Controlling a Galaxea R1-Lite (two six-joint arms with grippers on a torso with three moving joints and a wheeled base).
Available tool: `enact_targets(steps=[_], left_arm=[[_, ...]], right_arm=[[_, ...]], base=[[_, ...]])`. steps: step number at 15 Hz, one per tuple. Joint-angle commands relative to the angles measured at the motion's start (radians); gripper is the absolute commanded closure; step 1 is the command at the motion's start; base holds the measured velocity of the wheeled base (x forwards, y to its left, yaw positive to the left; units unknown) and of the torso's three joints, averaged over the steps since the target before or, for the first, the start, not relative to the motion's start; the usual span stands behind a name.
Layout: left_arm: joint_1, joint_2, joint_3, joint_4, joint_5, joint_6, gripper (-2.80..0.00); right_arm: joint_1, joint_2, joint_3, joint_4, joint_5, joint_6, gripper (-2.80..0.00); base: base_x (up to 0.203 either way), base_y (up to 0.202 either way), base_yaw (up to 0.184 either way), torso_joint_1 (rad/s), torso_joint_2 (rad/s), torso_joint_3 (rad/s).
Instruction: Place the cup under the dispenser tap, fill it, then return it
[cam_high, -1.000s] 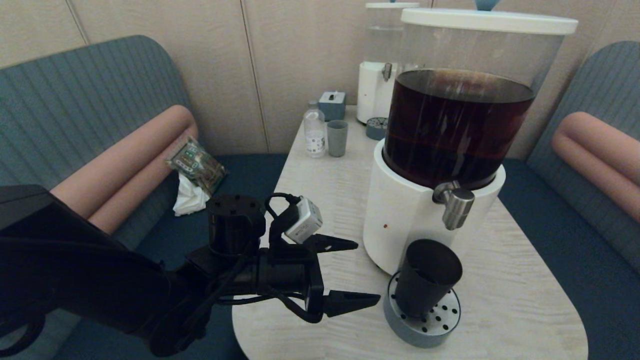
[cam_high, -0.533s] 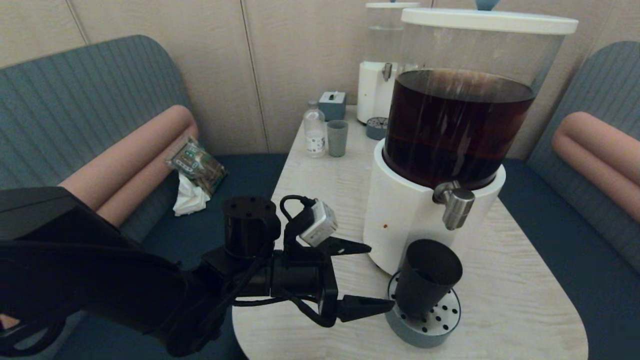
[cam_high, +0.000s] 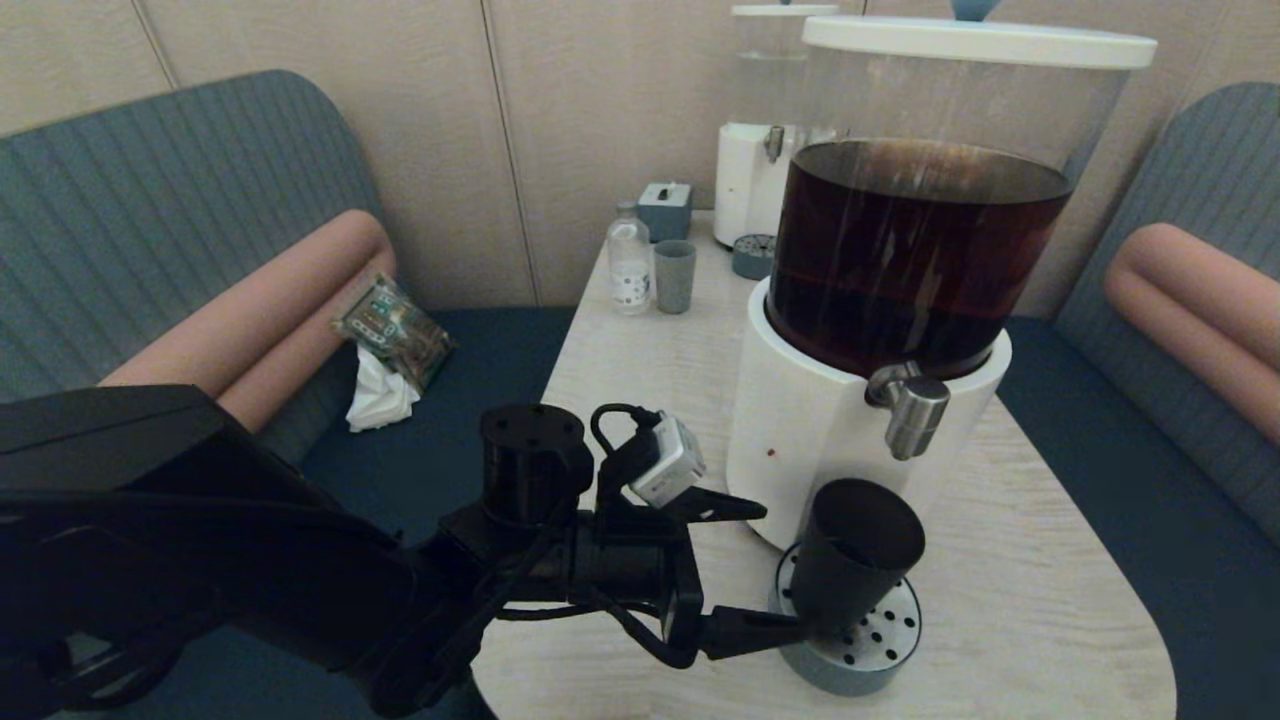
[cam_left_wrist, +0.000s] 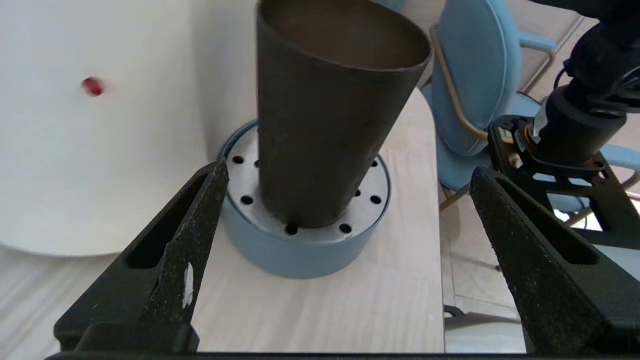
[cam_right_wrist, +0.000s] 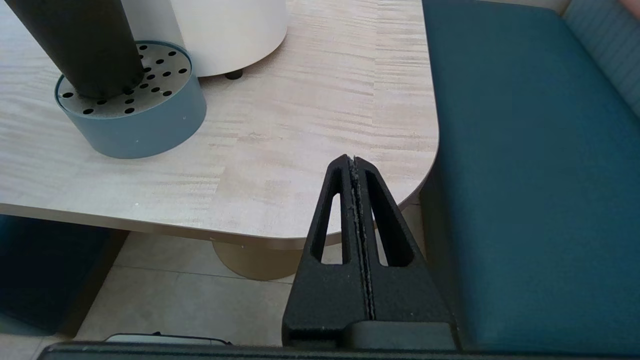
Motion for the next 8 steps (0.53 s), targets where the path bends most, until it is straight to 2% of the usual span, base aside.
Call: enact_targets(steps=[1, 8], left_arm=[[-0.014, 0.012, -0.001, -0.009, -0.005, -0.001, -2.80], [-0.028, 0.021, -0.003, -0.029, -0.005, -0.003, -2.80]], right_arm=[[0.000, 0.000, 0.000, 0.000, 0.000, 0.001, 0.00], [0.000, 0.001, 0.000, 0.000, 0.000, 0.000, 0.00]], base=[[0.000, 0.000, 0.000, 0.000, 0.00, 0.000], [0.000, 0.000, 0.000, 0.000, 0.00, 0.000]])
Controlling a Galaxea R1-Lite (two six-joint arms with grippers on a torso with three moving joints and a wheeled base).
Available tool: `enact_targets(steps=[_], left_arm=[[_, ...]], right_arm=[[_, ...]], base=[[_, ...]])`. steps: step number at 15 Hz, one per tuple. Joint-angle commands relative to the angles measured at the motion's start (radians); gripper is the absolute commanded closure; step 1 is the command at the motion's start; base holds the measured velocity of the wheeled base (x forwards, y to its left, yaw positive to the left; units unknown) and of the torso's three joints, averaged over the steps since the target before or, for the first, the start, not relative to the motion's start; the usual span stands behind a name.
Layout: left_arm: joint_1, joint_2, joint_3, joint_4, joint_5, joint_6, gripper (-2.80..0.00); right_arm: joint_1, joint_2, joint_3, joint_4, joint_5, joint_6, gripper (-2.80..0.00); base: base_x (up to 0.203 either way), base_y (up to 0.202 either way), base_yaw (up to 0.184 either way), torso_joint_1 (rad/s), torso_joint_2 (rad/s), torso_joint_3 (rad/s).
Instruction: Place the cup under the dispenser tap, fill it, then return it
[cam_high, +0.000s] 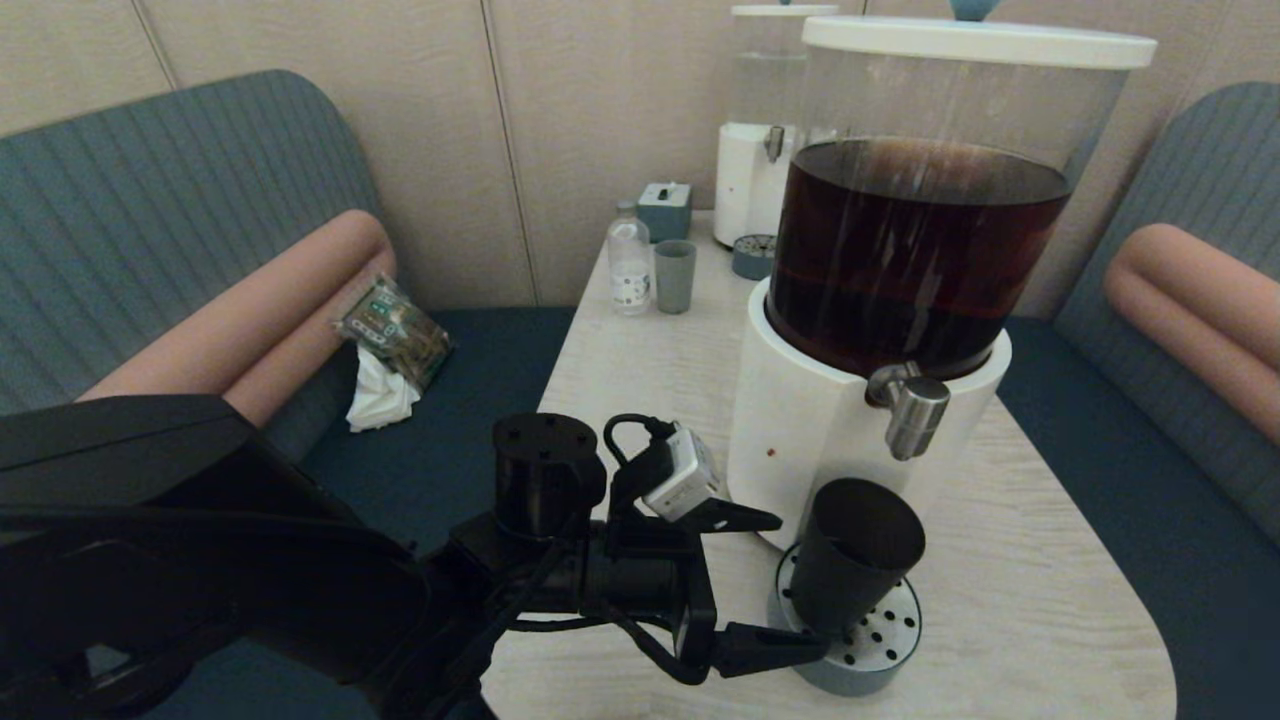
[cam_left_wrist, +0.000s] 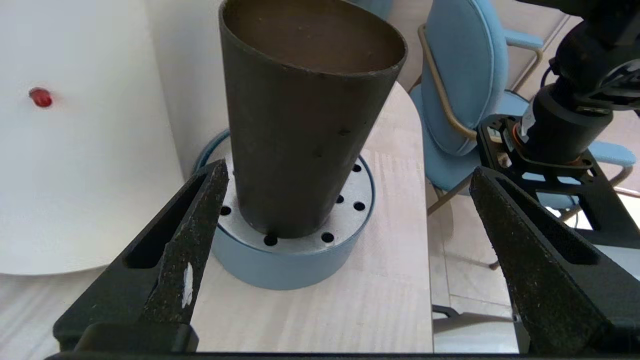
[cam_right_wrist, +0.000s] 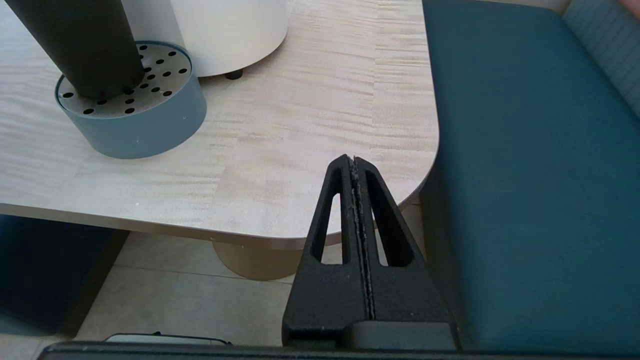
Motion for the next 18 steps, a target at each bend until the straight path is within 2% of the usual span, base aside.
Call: enact_targets(steps=[1, 6, 14, 18], left_arm=[[-0.002, 0.013, -0.014, -0.006, -0.003, 0.001, -2.80], [-0.010, 0.052, -0.057, -0.007, 0.045, 0.002, -2.80], [-0.019, 0.078, -0.097, -0.003, 0.054, 0.002, -2.80], [-0.033, 0.098, -0.125, -0.004, 0.097, 0.004, -2.80]], right_arm=[[0.000, 0.001, 0.000, 0.000, 0.000, 0.000, 0.00], [0.000, 0.001, 0.000, 0.000, 0.000, 0.001, 0.00], [0.000, 0.001, 0.000, 0.000, 0.000, 0.000, 0.00], [0.000, 0.000, 0.000, 0.000, 0.000, 0.000, 0.00]], base=[[0.000, 0.000, 0.000, 0.000, 0.00, 0.000], [0.000, 0.000, 0.000, 0.000, 0.00, 0.000], [0.000, 0.000, 0.000, 0.000, 0.00, 0.000], [0.000, 0.000, 0.000, 0.000, 0.00, 0.000]])
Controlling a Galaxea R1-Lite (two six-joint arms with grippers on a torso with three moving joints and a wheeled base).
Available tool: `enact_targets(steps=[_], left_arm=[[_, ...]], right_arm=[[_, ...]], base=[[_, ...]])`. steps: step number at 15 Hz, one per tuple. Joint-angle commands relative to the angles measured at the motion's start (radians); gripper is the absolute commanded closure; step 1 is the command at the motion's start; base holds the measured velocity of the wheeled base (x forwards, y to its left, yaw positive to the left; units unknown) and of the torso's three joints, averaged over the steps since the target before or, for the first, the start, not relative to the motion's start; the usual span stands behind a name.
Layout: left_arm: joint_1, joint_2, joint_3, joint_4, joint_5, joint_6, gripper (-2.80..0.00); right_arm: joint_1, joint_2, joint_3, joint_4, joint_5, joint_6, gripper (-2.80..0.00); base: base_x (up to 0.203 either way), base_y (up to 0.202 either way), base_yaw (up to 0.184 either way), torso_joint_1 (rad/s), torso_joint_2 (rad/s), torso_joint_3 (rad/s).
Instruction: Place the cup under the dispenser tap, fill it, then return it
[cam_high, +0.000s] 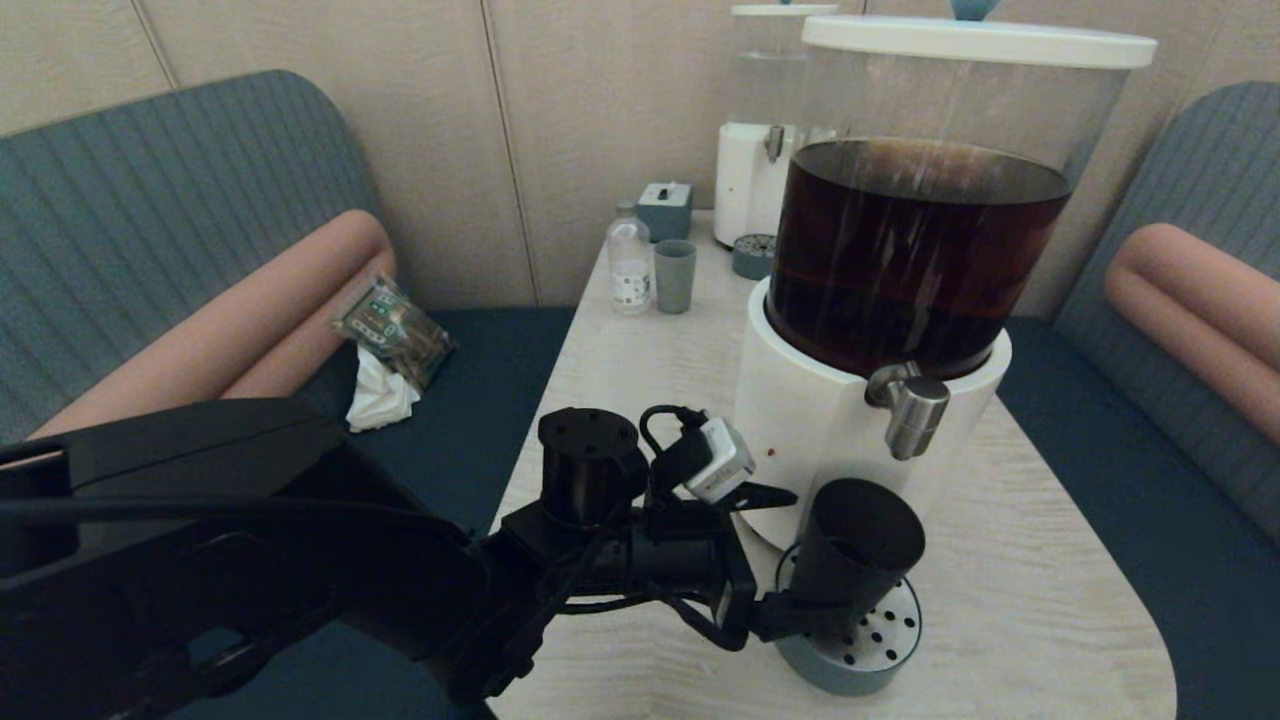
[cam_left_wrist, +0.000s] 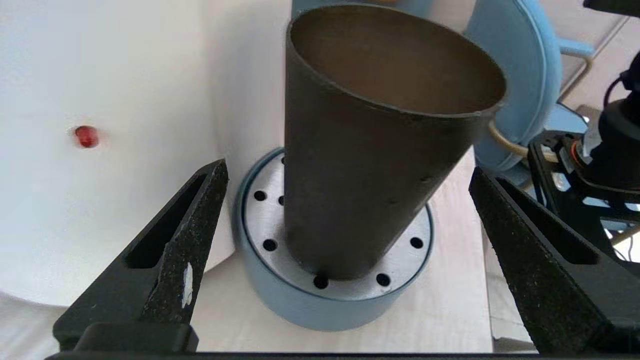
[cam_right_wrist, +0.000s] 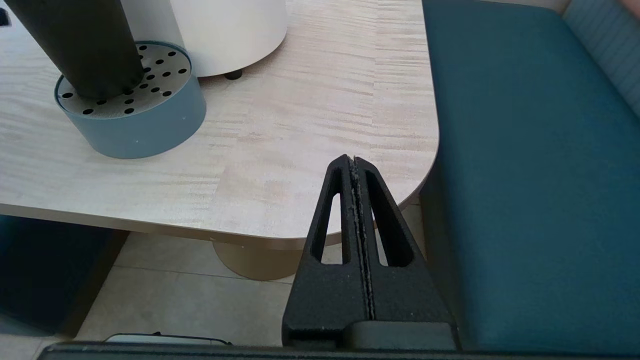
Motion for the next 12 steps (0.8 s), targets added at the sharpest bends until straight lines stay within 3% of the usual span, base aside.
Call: enact_targets(steps=[1, 12], left_arm=[[-0.007, 0.012, -0.008, -0.005, -0.002, 0.000, -2.80], [-0.016, 0.047, -0.046, -0.010, 0.051, 0.002, -2.80]], right_arm=[[0.000, 0.001, 0.000, 0.000, 0.000, 0.000, 0.00], [0.000, 0.000, 0.000, 0.000, 0.000, 0.001, 0.00]], base=[[0.000, 0.000, 0.000, 0.000, 0.00, 0.000], [0.000, 0.000, 0.000, 0.000, 0.00, 0.000]])
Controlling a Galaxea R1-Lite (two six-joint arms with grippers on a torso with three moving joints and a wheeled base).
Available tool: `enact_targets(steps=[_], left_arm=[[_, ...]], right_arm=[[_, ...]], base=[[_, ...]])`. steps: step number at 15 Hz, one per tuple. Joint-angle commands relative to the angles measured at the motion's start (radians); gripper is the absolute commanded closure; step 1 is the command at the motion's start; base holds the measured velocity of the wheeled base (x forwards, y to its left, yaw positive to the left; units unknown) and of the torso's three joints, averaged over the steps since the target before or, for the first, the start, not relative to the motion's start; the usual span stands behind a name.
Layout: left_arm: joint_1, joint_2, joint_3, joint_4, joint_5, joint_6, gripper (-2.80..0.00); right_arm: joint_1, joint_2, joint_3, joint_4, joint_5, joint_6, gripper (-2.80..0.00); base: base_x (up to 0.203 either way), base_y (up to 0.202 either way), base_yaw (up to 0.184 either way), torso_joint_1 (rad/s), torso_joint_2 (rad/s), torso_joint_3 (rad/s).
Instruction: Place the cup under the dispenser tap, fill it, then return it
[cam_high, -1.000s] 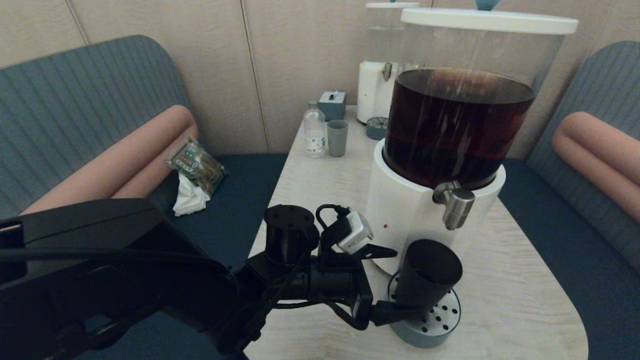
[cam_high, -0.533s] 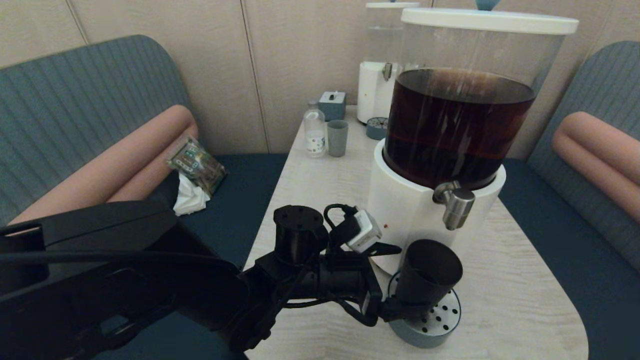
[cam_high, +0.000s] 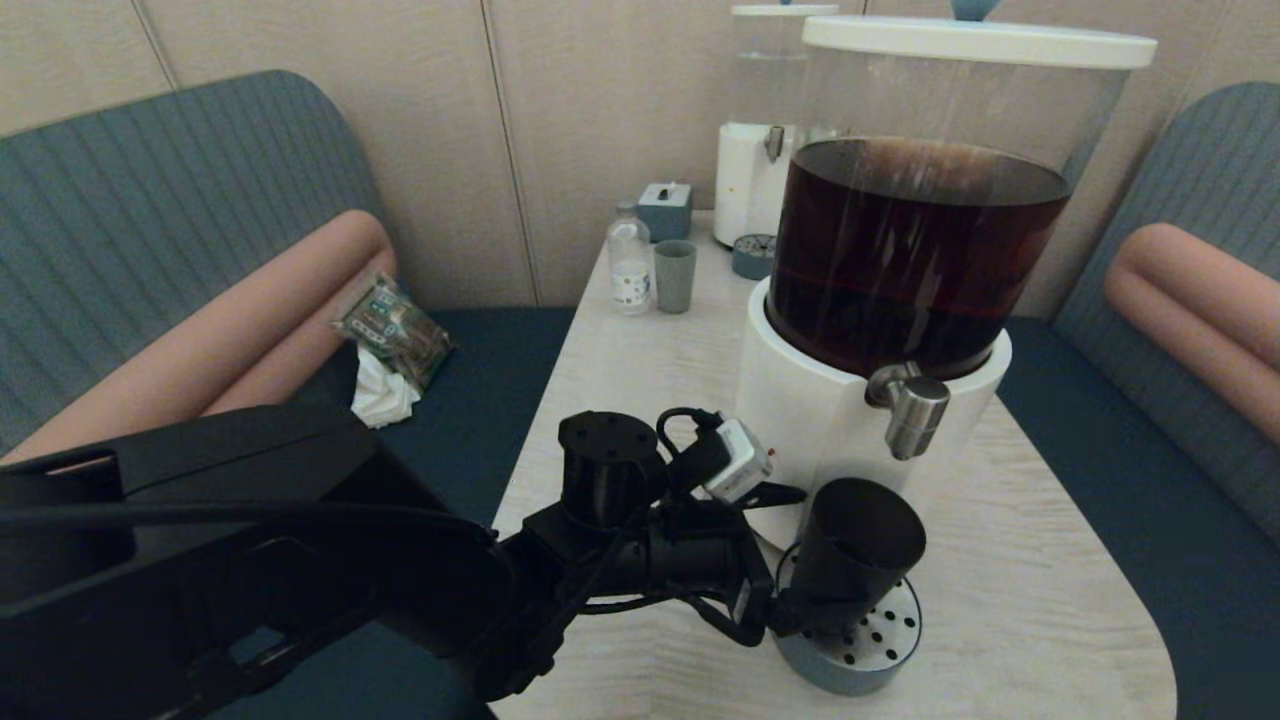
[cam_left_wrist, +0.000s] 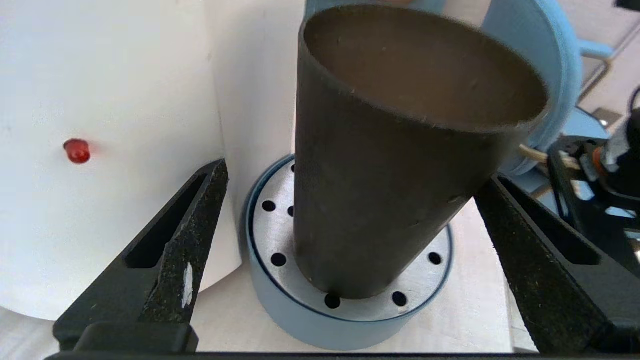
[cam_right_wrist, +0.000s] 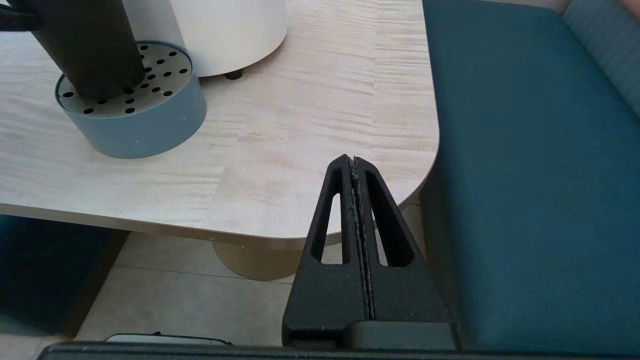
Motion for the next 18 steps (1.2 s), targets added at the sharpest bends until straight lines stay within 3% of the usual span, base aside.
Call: enact_targets(steps=[1, 18], left_arm=[[-0.003, 0.011, -0.004, -0.007, 0.012, 0.002, -2.80], [-0.041, 0.054, -0.070, -0.001, 0.069, 0.000, -2.80]], right_arm=[[0.000, 0.001, 0.000, 0.001, 0.000, 0.000, 0.00], [0.000, 0.001, 0.000, 0.001, 0.000, 0.000, 0.00]], base=[[0.000, 0.000, 0.000, 0.000, 0.00, 0.000], [0.000, 0.000, 0.000, 0.000, 0.00, 0.000]])
